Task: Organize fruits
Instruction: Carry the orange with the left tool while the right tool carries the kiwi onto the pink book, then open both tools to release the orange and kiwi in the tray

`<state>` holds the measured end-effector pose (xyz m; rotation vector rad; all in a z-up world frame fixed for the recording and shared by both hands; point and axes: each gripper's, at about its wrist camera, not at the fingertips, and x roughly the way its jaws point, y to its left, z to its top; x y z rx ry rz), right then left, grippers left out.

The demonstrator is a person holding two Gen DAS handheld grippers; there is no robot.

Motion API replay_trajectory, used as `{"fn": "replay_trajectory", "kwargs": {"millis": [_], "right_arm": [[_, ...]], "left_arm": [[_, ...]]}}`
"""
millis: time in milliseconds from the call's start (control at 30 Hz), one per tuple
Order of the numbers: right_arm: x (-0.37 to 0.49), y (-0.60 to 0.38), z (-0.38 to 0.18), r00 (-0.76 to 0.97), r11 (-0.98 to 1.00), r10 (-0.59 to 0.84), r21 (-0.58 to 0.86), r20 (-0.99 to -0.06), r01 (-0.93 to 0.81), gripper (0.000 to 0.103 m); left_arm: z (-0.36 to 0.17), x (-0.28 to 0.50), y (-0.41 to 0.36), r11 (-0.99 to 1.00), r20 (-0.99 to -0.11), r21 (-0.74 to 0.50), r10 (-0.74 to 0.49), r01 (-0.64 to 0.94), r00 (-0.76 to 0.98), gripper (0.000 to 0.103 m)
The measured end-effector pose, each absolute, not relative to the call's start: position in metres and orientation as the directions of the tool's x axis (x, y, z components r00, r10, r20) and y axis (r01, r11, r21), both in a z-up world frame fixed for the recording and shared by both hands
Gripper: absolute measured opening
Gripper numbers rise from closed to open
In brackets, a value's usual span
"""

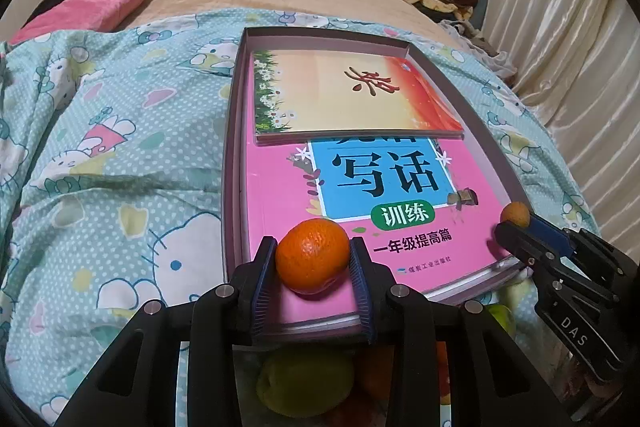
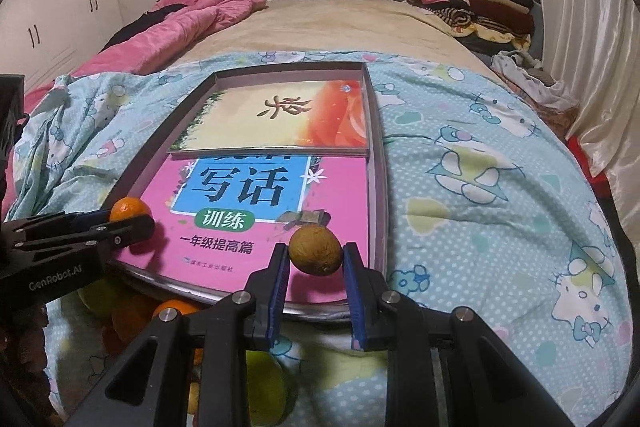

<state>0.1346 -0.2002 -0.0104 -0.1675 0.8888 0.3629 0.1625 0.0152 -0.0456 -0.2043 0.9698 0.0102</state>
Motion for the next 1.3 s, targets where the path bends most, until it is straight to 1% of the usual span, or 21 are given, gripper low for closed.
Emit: {"fn": "replay_trajectory", "kwargs": {"millis": [367, 900, 1033, 1100, 1300], "right_arm": [[0.1370, -0.2020, -0.0126, 0.576, 0.930, 0.255, 0.033, -0.777, -0.367, 0.028], [0.1353, -0.2034, -0.0123, 0.577, 0.927, 0.271, 0.047, -0.770, -0.372, 0.028], [0.1334, -0.2029, -0.0094, 0.581, 0.924, 0.285, 0.057, -0.763, -0.378, 0.028], [0.1325, -0.2022, -0.0078, 0.585, 0.922, 0.291, 0.059, -0.757, -0.382, 0.030], [0.1307, -0.2004, -0.0060, 0.584, 0.920, 0.299, 0.065, -0.755, -0.387, 0.034]], "left_arm": [[-0.0463, 0.1625, 0.0175, 0.978, -0.816, -0.180, -0.089, -0.105, 0.571, 0.038], [-0.0445, 0.1591, 0.0130, 0.982, -0.818, -0.162, -0.079, -0.097, 0.570, 0.038], [-0.0448, 0.1586, 0.0100, 0.985, -0.821, -0.143, -0.064, -0.096, 0.567, 0.042], [-0.0449, 0.1585, 0.0093, 0.985, -0.824, -0.145, -0.066, -0.097, 0.563, 0.044], [-0.0389, 0.1555, 0.0093, 0.983, -0.814, -0.157, -0.074, -0.096, 0.576, 0.052]]}}
